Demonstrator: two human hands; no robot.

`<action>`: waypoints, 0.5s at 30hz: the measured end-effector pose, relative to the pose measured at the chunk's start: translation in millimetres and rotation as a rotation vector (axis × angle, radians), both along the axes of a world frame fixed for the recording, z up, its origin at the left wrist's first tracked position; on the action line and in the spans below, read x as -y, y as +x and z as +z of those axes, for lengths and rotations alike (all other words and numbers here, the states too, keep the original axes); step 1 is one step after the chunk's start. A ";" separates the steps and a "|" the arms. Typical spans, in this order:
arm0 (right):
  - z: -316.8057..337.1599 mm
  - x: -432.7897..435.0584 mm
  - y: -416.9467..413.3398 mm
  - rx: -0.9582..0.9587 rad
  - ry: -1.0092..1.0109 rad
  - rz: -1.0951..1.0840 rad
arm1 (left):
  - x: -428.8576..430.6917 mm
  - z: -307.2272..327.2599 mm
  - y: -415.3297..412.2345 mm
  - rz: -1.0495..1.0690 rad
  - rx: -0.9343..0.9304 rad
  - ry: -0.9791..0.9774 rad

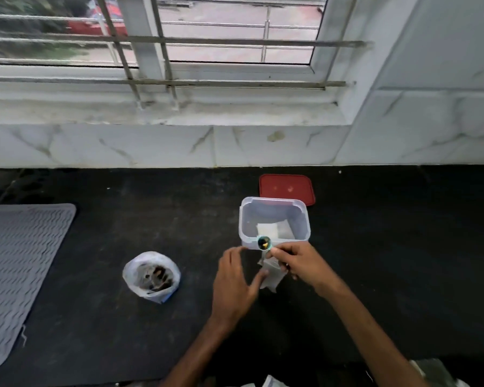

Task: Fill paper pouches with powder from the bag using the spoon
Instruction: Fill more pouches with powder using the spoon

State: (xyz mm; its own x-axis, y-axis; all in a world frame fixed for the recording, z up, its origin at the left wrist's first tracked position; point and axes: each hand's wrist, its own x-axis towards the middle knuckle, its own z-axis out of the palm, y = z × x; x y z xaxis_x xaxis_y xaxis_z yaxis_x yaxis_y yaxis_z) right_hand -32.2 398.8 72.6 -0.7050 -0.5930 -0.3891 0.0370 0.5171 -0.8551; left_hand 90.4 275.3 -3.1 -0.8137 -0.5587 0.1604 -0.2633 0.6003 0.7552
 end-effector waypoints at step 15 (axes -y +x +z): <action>-26.4 -30.5 -27.3 -0.253 0.355 0.228 | -48.3 -34.8 -23.0 0.106 0.057 0.281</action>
State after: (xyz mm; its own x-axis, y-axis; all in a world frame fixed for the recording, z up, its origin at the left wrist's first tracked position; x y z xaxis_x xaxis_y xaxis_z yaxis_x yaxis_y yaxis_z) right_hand -59.5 429.3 46.2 -0.6709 -0.6051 -0.4286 -0.2971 0.7489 -0.5923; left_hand 67.4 323.7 -37.9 -0.7519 -0.6568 -0.0567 -0.3601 0.3372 0.8698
